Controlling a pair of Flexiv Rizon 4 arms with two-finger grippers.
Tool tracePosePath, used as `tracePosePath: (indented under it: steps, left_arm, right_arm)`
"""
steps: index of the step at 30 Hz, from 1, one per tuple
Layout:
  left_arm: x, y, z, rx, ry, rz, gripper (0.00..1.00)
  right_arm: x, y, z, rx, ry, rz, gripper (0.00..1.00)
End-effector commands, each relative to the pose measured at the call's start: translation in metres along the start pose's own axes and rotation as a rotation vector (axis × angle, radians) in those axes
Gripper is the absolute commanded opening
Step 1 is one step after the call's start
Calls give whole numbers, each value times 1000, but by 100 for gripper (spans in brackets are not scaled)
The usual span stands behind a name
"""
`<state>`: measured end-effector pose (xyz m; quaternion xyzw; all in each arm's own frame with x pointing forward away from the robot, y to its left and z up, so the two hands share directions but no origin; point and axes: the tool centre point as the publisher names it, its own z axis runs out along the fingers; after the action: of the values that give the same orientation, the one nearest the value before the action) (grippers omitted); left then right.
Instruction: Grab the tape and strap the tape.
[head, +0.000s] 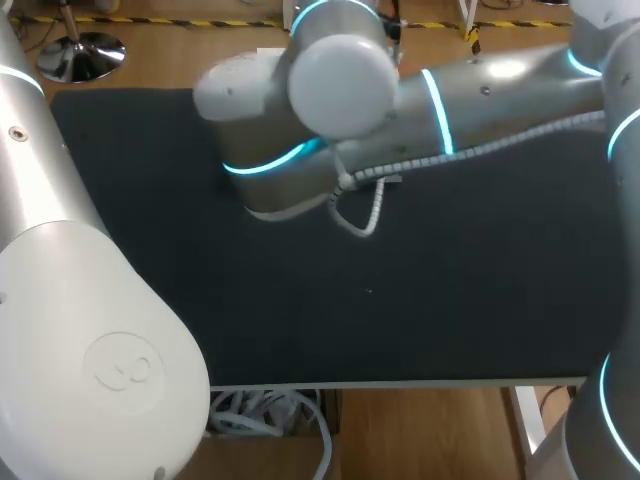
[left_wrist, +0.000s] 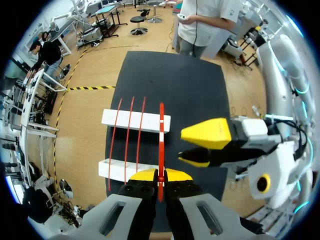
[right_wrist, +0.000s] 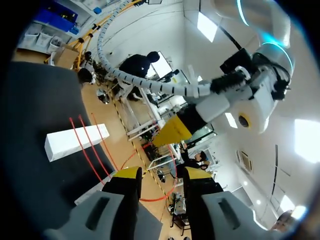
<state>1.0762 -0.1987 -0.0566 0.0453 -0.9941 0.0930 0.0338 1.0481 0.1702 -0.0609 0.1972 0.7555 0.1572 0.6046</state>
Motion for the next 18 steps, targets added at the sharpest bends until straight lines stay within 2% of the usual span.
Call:
tracePosePath:
  steps: [1, 8, 18]
  left_arm:
    - [0, 0, -1, -3, 1, 0, 0]
    - [0, 0, -1, -3, 1, 0, 0]
    - [0, 0, -1, -3, 1, 0, 0]
  right_arm:
    - [-16, -23, -4, -71, 94, 6, 33]
    - [-39, -53, 24, -67, 21, 9, 33]
    - [-67, -79, 39, -72, 10, 44, 31]
